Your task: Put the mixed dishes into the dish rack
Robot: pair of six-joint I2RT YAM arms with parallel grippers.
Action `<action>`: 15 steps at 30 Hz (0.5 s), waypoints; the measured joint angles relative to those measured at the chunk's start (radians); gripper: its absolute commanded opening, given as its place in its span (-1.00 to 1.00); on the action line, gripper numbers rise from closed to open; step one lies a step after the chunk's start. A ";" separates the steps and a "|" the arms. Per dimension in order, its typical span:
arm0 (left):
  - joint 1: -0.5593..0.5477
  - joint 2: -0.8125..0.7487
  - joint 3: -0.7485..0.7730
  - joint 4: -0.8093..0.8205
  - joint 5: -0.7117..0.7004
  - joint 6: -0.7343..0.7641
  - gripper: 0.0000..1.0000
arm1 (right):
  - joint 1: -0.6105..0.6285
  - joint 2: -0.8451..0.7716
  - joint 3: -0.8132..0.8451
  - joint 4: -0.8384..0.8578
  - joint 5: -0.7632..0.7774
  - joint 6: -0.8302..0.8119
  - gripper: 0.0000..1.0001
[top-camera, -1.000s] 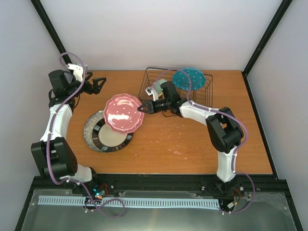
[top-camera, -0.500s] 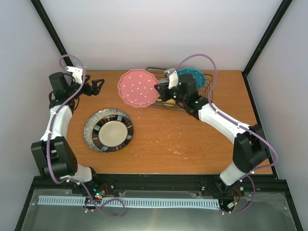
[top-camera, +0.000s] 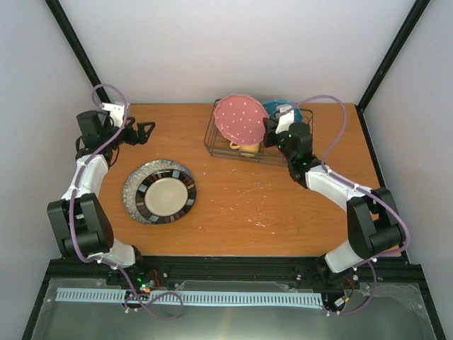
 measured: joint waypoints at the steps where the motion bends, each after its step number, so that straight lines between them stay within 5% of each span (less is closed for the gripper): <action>1: 0.000 0.006 -0.001 0.000 0.001 0.000 0.99 | -0.012 0.000 0.000 0.023 -0.008 -0.008 -0.94; 15: 0.000 0.072 -0.008 0.007 0.013 -0.003 0.99 | -0.179 0.001 -0.055 0.314 -0.105 -0.166 -0.94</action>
